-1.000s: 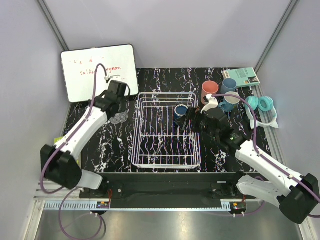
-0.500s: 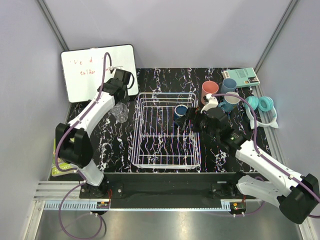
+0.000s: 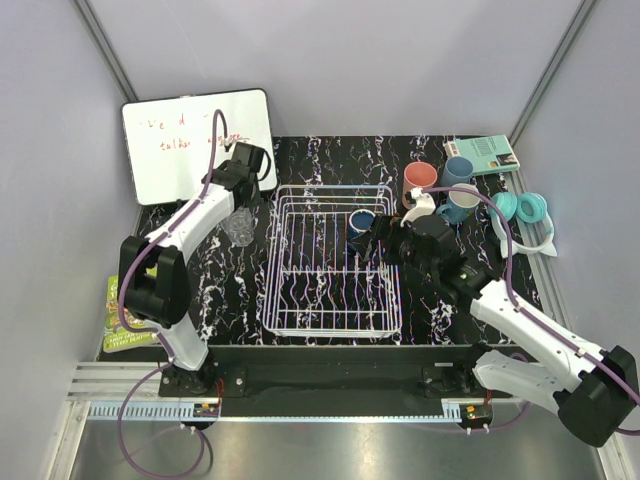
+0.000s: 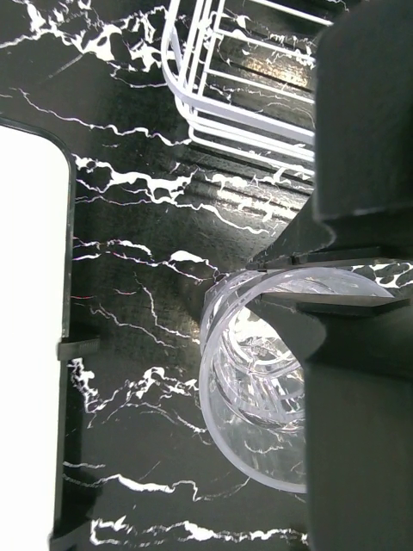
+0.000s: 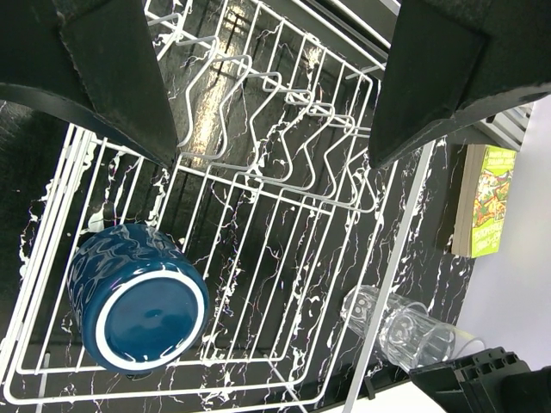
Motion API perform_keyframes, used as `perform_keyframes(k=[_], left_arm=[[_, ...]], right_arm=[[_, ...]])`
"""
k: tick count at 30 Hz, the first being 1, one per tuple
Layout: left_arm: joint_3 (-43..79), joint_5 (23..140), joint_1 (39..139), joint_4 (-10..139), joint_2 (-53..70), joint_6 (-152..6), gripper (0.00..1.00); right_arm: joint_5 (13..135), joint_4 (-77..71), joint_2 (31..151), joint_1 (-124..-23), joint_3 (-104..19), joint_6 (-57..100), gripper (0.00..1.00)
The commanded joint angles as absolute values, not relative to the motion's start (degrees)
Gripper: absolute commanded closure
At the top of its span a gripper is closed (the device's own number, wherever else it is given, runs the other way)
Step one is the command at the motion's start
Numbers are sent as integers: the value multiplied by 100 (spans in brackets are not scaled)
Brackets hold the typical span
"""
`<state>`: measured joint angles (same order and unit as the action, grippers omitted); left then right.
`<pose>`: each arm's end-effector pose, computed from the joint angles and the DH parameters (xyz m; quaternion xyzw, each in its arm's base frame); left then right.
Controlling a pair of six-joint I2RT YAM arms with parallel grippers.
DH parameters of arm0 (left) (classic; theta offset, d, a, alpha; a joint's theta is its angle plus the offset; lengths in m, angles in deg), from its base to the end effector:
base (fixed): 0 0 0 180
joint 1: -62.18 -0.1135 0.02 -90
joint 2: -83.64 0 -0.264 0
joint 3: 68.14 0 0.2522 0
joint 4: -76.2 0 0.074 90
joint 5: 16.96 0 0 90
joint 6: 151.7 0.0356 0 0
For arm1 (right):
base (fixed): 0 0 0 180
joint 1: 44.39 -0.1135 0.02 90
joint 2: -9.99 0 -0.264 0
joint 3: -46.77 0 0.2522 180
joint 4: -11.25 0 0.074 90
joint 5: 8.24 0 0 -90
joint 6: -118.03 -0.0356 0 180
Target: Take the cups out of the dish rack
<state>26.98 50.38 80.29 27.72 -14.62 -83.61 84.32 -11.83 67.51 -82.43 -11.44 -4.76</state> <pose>0.3617 -0.1039 0.2772 -0.0952 0.9234 0.0641 0.3663 0.1835 0.1415 0.2975 -0.0256 0.8304 0.3072 0.4641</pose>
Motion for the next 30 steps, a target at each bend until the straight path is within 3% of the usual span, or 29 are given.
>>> perform_keyframes(k=[1, 6, 8, 9, 11, 12, 15, 16, 17, 30], left_arm=[[2648, 5150, 7967, 3211, -1463, -8411, 100], [2420, 5115, 7967, 3282, -1445, -8542, 100], [2367, 5045, 7958, 3291, -1332, -8586, 91], [2349, 5036, 7967, 3282, -1279, -8604, 78], [2367, 4948, 7967, 3282, -1104, -8578, 61], [2419, 4913, 7967, 3238, -1024, -8569, 44], [2463, 4825, 7967, 3203, -681, -8595, 26], [2481, 4816, 7967, 3194, -585, -8613, 8], [2551, 4825, 7967, 3177, -418, -8622, 1], [2236, 4896, 8977, 3062, 1156, -8947, 1]], right_arm=[[8615, -1059, 6791, -8271, -1252, -378, 0], [8606, -1068, 6756, -8262, -1234, -387, 0], [8624, -1068, 6739, -8262, -1217, -387, 0], [8632, -1086, 6730, -8271, -1226, -370, 0], [8676, -1121, 6738, -8262, -1269, -326, 0], [8703, -1182, 6747, -8271, -1313, -308, 0], [8825, -1279, 6765, -8271, -1401, -247, 0], [8861, -1305, 6774, -8271, -1427, -220, 0], [8896, -1340, 6800, -8271, -1436, -194, 0], [9730, -2307, 8258, -8271, -2507, 316, 1]])
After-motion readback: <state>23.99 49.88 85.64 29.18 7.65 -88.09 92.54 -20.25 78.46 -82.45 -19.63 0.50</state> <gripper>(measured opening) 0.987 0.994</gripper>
